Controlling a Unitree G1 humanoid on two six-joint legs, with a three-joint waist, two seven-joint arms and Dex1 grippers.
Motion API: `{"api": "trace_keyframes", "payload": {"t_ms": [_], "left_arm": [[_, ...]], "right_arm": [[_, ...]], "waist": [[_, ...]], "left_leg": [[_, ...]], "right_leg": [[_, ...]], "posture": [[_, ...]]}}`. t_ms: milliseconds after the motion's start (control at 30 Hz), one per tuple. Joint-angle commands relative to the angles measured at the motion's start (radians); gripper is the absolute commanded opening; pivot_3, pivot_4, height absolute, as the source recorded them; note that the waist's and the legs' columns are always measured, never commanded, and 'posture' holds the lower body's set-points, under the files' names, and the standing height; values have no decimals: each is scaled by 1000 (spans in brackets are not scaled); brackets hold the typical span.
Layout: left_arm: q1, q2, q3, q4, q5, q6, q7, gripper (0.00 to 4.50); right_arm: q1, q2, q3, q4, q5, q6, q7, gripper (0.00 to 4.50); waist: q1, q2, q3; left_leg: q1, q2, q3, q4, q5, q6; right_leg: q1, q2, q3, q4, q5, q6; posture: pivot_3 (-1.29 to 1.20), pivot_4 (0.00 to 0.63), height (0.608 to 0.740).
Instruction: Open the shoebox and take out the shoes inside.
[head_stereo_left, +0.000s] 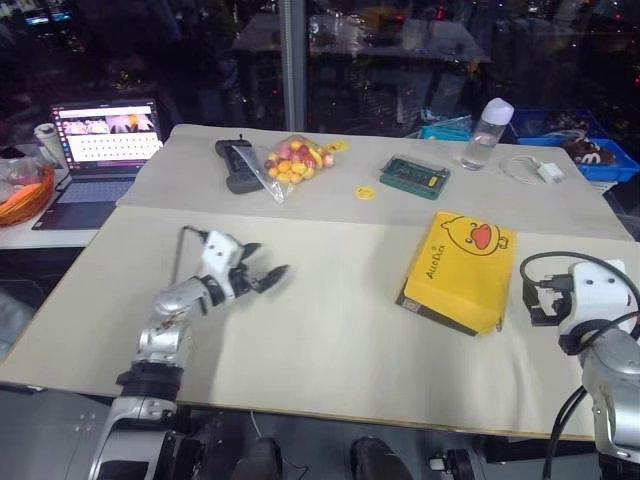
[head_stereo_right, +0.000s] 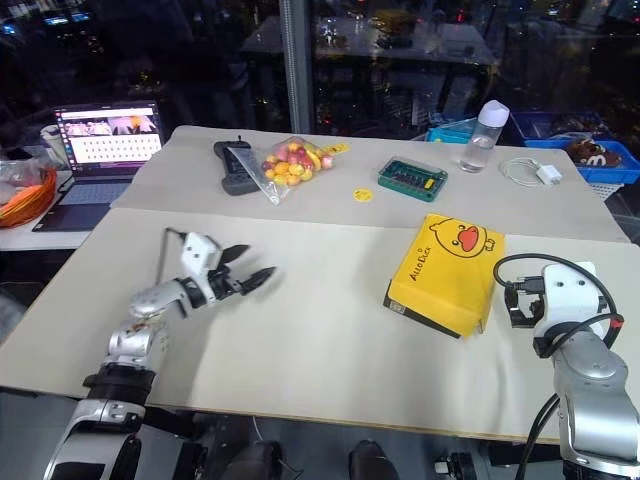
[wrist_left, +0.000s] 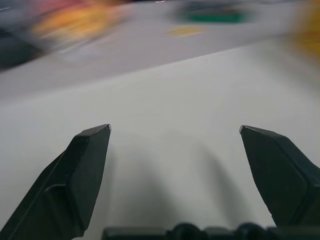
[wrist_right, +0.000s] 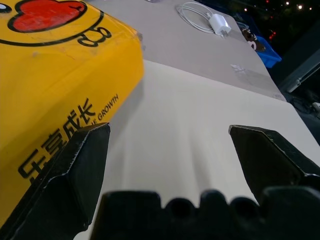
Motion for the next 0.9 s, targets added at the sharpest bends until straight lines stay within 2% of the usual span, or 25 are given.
{"api": "trace_keyframes", "payload": {"t_ms": [33,367,433,500,667,800,900], "left_arm": [[-65,34,-37,-6,-8,3,-140,4477],[-187,-7,-76,121,9,-32,-285,4477],[-206,-19,-83,162,26,-60,-293,3934],[-220,-30,-87,192,34,-80,-299,3451],[-255,-73,-98,276,65,-133,-300,1650],[-306,-130,-126,415,140,-220,-254,79],[-343,-175,-149,505,190,-284,-228,0]], "right_arm": [[29,-18,-72,-72,14,17,22,4500],[151,-34,-145,-148,73,60,135,4500],[153,-30,-142,-140,70,53,131,4500],[149,-24,-141,-135,67,45,123,3990],[143,-35,-111,-115,43,48,112,2437],[164,-103,7,-91,-35,37,134,1032],[145,-144,95,-78,-73,46,146,23]], "waist": [[-3,0,0],[-9,0,0],[-9,0,0],[-11,0,0],[-13,0,0],[-8,0,0],[-6,0,0]], "left_leg": [[0,1,0,-2,0,0],[0,3,-1,0,0,0],[0,3,-1,1,0,0],[0,3,-1,3,0,1],[0,3,-1,3,0,1],[0,2,-1,4,0,1],[0,2,-2,4,0,1]], "right_leg": [[-1,1,0,1,0,0],[-1,3,0,2,0,0],[-1,3,0,2,0,0],[0,3,0,2,1,1],[0,3,0,3,1,1],[1,3,0,2,1,1],[1,3,0,2,1,1]], "posture": [[0,150,697],[0,150,697],[0,150,697],[0,150,697],[0,150,697],[0,150,697],[0,150,697]]}}
